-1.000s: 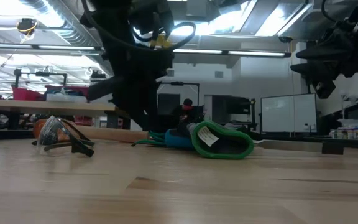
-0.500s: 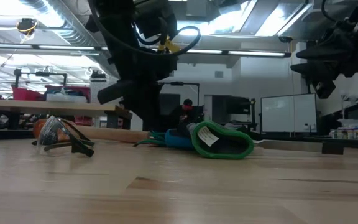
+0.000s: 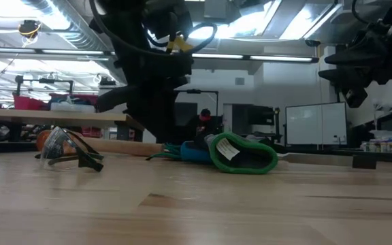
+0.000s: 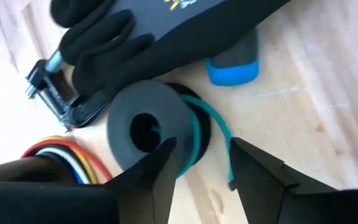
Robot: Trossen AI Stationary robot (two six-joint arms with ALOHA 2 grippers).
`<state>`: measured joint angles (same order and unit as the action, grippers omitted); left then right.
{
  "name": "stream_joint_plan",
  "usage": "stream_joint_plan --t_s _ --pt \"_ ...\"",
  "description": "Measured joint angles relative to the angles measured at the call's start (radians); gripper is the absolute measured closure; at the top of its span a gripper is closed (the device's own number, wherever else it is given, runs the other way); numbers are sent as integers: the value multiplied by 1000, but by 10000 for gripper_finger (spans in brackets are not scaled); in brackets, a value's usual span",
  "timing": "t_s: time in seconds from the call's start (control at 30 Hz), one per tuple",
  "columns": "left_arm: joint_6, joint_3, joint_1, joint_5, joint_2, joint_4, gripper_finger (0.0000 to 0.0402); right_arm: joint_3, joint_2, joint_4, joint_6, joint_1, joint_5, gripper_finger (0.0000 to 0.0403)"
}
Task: Coil cords
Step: Uncoil the green wire from the black spool
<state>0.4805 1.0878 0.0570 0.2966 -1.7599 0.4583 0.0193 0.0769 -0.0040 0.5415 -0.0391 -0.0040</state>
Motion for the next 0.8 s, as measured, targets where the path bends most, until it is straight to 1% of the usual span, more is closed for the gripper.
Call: stream_joint_plan --t_s 0.17,0.23,0.33,0.43,0.53,0.6,0.67,0.73,0.8 --pt "8 0 -8 5 -43 -37 234 0 0 0 0 0 0 260" --pt "48 2 -6 26 -68 -66 228 0 0 0 0 0 0 260" --pt "129 3 1 131 -97 -74 224 0 0 0 1 0 -3 260" --pt "122 2 5 240 -111 -80 224 0 0 0 1 0 -12 260" --pt "96 0 0 262 -112 -93 224 0 0 0 1 0 -12 260" --pt "97 0 0 264 -112 -96 232 0 0 0 1 0 -12 260" --pt "99 0 1 266 -112 -96 249 0 0 0 1 0 -12 260" --pt "98 0 1 268 -112 -97 277 0 0 0 2 0 -12 260" --pt "97 0 1 276 -112 -101 313 0 0 0 2 0 -12 260"
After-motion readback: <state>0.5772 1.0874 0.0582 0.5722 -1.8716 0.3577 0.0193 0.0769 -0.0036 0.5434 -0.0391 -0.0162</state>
